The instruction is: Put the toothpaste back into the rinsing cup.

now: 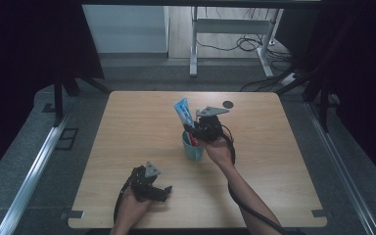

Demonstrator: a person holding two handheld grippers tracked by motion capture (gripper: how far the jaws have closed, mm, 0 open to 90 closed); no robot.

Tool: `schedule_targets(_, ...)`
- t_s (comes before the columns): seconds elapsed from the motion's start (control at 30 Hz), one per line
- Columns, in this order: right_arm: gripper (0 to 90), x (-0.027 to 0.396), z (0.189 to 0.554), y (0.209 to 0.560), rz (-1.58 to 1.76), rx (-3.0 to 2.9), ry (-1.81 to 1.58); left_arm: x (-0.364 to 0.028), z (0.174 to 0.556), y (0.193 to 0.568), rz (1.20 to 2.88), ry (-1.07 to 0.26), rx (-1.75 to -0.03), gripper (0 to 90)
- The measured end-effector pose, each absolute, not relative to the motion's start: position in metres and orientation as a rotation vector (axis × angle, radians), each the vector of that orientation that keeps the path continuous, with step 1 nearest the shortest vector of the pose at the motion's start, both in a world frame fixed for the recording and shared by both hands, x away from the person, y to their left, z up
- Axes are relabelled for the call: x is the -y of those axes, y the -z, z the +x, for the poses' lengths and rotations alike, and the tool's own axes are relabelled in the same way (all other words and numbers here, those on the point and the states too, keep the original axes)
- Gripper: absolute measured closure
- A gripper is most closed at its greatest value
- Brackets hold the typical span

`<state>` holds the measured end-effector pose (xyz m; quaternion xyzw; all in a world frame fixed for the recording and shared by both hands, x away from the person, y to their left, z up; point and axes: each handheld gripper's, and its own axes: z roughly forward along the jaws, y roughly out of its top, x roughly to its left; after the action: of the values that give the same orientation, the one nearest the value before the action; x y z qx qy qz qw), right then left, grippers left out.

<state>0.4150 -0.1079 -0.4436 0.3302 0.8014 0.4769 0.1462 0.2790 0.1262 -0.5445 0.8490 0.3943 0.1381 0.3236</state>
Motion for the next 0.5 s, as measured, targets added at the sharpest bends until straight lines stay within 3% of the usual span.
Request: schedule_targets(0.5,71.2,0.1066,0.4134,0.4526,0.961,-2.299,-1.389,-0.1262,0.2789,0.5446,2.226,-0.361,-1.036,0.0)
